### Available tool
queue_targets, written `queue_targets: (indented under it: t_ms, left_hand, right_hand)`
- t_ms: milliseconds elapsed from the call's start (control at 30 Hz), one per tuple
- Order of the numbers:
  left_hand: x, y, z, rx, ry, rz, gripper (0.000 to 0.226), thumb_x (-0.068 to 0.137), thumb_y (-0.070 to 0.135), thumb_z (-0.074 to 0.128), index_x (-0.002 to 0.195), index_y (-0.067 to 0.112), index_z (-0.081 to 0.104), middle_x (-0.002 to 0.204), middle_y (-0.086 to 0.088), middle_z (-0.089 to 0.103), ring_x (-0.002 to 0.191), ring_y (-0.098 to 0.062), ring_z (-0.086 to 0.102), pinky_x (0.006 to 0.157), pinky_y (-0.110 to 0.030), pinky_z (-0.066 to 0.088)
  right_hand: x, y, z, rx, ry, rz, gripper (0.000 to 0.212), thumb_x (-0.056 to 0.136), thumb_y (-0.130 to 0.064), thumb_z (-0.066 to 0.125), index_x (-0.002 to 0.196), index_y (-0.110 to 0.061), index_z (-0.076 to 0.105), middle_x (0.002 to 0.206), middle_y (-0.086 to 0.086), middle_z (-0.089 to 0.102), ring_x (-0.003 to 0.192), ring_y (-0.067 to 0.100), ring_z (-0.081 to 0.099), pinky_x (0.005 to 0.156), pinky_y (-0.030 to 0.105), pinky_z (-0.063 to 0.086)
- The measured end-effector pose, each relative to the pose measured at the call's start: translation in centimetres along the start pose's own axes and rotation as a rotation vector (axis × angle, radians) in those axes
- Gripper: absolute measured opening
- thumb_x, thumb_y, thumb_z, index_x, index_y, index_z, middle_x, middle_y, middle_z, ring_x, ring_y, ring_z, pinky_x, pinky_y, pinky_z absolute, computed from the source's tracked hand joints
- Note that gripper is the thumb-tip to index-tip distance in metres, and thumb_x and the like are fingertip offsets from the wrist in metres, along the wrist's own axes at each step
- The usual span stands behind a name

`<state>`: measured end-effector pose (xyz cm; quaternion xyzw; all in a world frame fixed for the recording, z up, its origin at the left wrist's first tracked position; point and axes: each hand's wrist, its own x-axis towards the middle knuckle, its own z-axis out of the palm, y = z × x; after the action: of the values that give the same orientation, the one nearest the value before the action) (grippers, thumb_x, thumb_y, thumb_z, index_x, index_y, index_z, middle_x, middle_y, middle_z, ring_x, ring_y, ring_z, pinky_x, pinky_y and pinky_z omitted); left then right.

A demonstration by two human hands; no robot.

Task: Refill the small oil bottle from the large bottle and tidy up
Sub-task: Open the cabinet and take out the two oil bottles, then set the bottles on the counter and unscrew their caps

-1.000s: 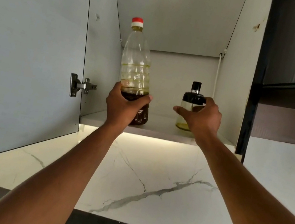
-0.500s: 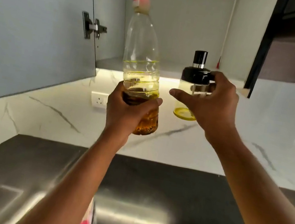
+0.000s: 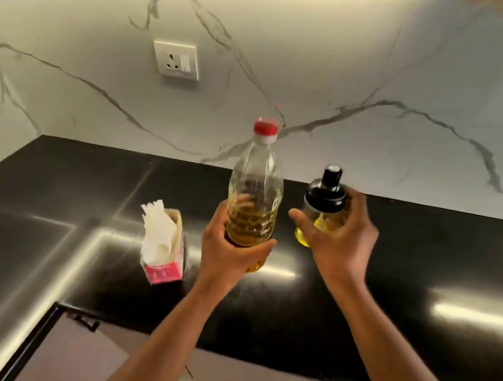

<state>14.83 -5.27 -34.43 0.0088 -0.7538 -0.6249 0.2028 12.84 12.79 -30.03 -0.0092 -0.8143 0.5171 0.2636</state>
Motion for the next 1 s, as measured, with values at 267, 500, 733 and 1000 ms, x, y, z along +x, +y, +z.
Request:
queue_targets:
  t_ms: [267, 500, 733, 1000]
  left_hand:
    - [-2.4, -8.7, -0.5, 0.124, -0.043, -0.175, 0.08, 0.063, 0.016, 0.102, 0.131, 0.022, 0.06, 0.113, 0.009, 0.073, 0.105, -0.008, 0.072, 0.093, -0.028, 0.061]
    - [-3.2, -13.3, -0.5, 0.189, -0.082, -0.265, 0.085, 0.059, 0.017, 0.104, 0.131, 0.025, 0.061, 0.116, 0.011, 0.071, 0.111, -0.007, 0.07, 0.1, -0.032, 0.059]
    - [-2.3, -14.9, -0.5, 0.212, -0.106, -0.27, 0.087, 0.058, 0.017, 0.104, 0.133, 0.024, 0.06, 0.119, 0.012, 0.07, 0.114, -0.004, 0.068, 0.099, -0.023, 0.056]
    - [-1.9, -16.1, -0.7, 0.199, -0.105, -0.302, 0.09, 0.057, 0.017, 0.104, 0.135, 0.025, 0.06, 0.122, 0.01, 0.071, 0.117, -0.009, 0.068, 0.102, -0.028, 0.056]
  right_hand:
    - [-5.6, 9.4, 3.8, -0.144, -0.055, 0.157, 0.078, 0.067, -0.042, 0.097, 0.131, -0.03, 0.055, 0.111, -0.016, 0.07, 0.097, 0.008, 0.07, 0.088, 0.035, 0.06]
    - [-8.4, 13.7, 5.8, -0.207, -0.104, 0.185, 0.076, 0.067, -0.039, 0.097, 0.129, -0.027, 0.054, 0.11, -0.019, 0.067, 0.097, 0.006, 0.068, 0.085, 0.034, 0.061]
    - [-8.7, 16.1, 6.6, -0.211, -0.138, 0.197, 0.078, 0.069, -0.038, 0.096, 0.132, -0.025, 0.052, 0.116, -0.011, 0.07, 0.102, 0.007, 0.068, 0.088, 0.026, 0.057]
    - [-8.7, 17.5, 6.6, -0.206, -0.133, 0.206, 0.078, 0.069, -0.035, 0.097, 0.131, -0.023, 0.051, 0.115, -0.011, 0.068, 0.1, 0.008, 0.068, 0.086, 0.022, 0.056]
